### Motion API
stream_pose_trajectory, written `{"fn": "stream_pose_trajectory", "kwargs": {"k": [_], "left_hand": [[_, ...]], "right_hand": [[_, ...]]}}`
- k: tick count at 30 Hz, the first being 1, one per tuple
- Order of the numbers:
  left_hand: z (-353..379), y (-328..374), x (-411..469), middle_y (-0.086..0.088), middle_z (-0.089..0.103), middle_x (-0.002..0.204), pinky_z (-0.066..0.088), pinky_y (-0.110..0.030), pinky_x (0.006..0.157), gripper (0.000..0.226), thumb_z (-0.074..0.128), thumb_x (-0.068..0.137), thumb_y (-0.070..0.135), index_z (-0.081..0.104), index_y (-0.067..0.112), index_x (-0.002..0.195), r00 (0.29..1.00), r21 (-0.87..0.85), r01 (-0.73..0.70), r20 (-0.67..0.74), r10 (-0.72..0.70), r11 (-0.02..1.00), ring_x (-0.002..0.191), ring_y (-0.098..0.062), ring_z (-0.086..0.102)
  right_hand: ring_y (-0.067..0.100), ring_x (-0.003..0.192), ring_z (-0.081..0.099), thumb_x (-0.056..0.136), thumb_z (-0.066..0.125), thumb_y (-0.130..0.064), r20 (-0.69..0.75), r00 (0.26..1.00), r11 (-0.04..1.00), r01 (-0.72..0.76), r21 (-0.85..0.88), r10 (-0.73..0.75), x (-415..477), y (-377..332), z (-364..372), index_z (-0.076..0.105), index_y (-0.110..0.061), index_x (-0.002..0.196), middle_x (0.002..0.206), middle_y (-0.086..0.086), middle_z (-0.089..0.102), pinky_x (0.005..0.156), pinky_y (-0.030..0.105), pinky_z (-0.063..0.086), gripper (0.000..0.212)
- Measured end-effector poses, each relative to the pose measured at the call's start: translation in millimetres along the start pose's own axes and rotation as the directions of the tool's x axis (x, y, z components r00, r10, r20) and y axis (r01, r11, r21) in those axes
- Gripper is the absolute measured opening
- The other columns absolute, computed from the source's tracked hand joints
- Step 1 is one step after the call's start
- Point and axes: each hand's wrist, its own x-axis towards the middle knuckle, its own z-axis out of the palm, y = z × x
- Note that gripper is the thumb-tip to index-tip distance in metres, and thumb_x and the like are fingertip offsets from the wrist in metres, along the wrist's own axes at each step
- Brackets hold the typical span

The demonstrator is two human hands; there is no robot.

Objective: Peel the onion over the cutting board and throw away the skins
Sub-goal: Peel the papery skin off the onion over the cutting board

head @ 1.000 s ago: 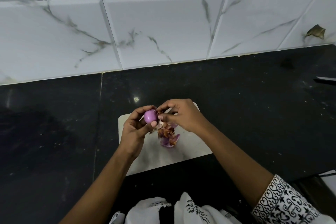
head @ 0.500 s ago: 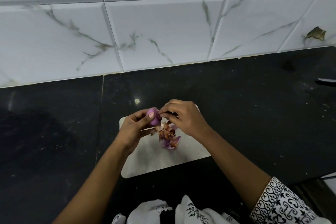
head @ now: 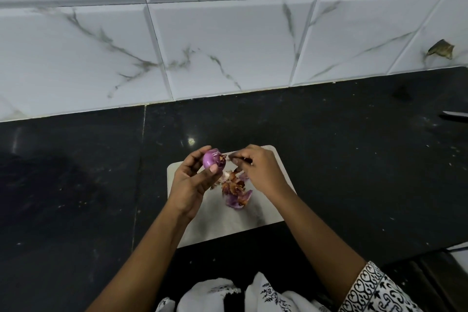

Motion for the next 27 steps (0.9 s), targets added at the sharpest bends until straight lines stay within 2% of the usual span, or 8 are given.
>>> {"fn": "stream_pose_trajectory", "kwargs": {"k": [3, 7, 11, 15, 19, 22, 24, 27], "left_hand": [[-1.5, -1.1, -0.9, -0.008, 0.064, 0.114, 0.057, -0.032, 0.081, 0.046, 0.066, 0.067, 0.005, 0.061, 0.014, 0.112, 1.0, 0.0, 0.016, -0.016, -0.016, 1.0, 0.091, -0.016, 0.069], [-1.5, -2.3, -2.1, -0.007, 0.065, 0.112, 0.054, -0.036, 0.085, 0.048, 0.068, 0.063, 0.008, 0.062, 0.015, 0.11, 0.999, 0.045, 0.02, -0.03, -0.019, 0.999, 0.087, -0.015, 0.07], [0.4, -1.5, -1.8, -0.008, 0.065, 0.113, 0.051, -0.042, 0.09, 0.05, 0.071, 0.062, 0.011, 0.062, 0.015, 0.111, 0.999, 0.077, 0.029, -0.042, -0.026, 0.997, 0.09, -0.018, 0.069], [1.4, -0.9, -0.3, -0.005, 0.066, 0.11, 0.051, -0.045, 0.09, 0.05, 0.071, 0.065, 0.012, 0.061, 0.014, 0.113, 0.999, 0.154, 0.018, -0.046, -0.011, 0.988, 0.089, -0.018, 0.069], [0.9, 0.6, 1.5, -0.006, 0.065, 0.111, 0.055, -0.044, 0.086, 0.044, 0.069, 0.074, -0.001, 0.06, 0.012, 0.115, 0.999, 0.218, -0.008, -0.042, 0.017, 0.976, 0.088, -0.017, 0.07], [-0.2, 1.3, 1.9, 0.0, 0.068, 0.103, 0.052, -0.053, 0.088, 0.04, 0.069, 0.074, -0.003, 0.062, 0.012, 0.11, 0.999, 0.261, -0.014, -0.031, 0.023, 0.965, 0.085, -0.017, 0.068], [-0.3, 1.0, 1.9, 0.003, 0.069, 0.098, 0.05, -0.056, 0.087, 0.039, 0.07, 0.074, -0.003, 0.062, 0.013, 0.108, 0.999, 0.268, -0.019, -0.034, 0.029, 0.963, 0.081, -0.016, 0.068], [1.0, -1.0, 0.3, 0.003, 0.068, 0.096, 0.05, -0.057, 0.085, 0.041, 0.071, 0.072, -0.004, 0.061, 0.011, 0.108, 0.997, 0.26, -0.056, -0.046, 0.07, 0.964, 0.077, -0.012, 0.067]], "right_hand": [[0.014, 0.095, 0.061, 0.09, 0.059, -0.013, 0.096, 0.995, 0.989, 0.028, -0.143, -0.014, -3.5, 1.5, 1.9, 0.067, -0.015, 0.113, 0.105, 0.002, 0.064, 0.08, 0.02, 0.048, 0.025], [0.012, 0.08, 0.062, 0.08, 0.07, -0.023, -0.055, 0.99, 0.973, 0.114, -0.202, -0.127, -4.8, -2.5, -3.4, 0.072, -0.017, 0.093, 0.091, -0.002, 0.065, 0.072, 0.026, 0.051, 0.015], [0.01, 0.085, 0.064, 0.08, 0.07, -0.021, -0.031, 0.964, 0.939, 0.25, -0.237, -0.265, -4.5, -8.7, -11.5, 0.065, -0.021, 0.112, 0.104, -0.002, 0.065, 0.077, 0.025, 0.051, 0.032], [0.016, 0.073, 0.066, 0.081, 0.07, -0.019, 0.036, 0.898, 0.832, 0.421, -0.361, -0.438, -1.5, -9.4, -12.8, 0.071, -0.015, 0.102, 0.093, 0.002, 0.069, 0.062, 0.03, 0.054, 0.021], [0.018, 0.062, 0.062, 0.088, 0.061, -0.021, 0.175, 0.847, 0.715, 0.52, -0.468, -0.502, 4.6, -14.2, -16.7, 0.071, -0.012, 0.1, 0.086, 0.006, 0.069, 0.054, 0.031, 0.052, 0.017], [0.015, 0.065, 0.057, 0.096, 0.047, -0.025, 0.358, 0.802, 0.562, 0.593, -0.576, -0.479, 8.0, -16.2, -19.6, 0.065, -0.011, 0.107, 0.092, 0.005, 0.064, 0.051, 0.023, 0.038, 0.026], [0.011, 0.054, 0.052, 0.089, 0.058, -0.022, 0.364, 0.783, 0.504, 0.61, -0.612, -0.505, 6.3, -18.2, -18.6, 0.068, -0.011, 0.094, 0.078, 0.003, 0.063, 0.046, 0.019, 0.031, 0.015], [0.013, 0.051, 0.053, 0.076, 0.072, -0.014, 0.135, 0.813, 0.683, 0.555, -0.475, -0.566, 6.0, -10.6, -6.1, 0.067, -0.009, 0.078, 0.067, 0.004, 0.062, 0.046, 0.021, 0.041, 0.008]]}}
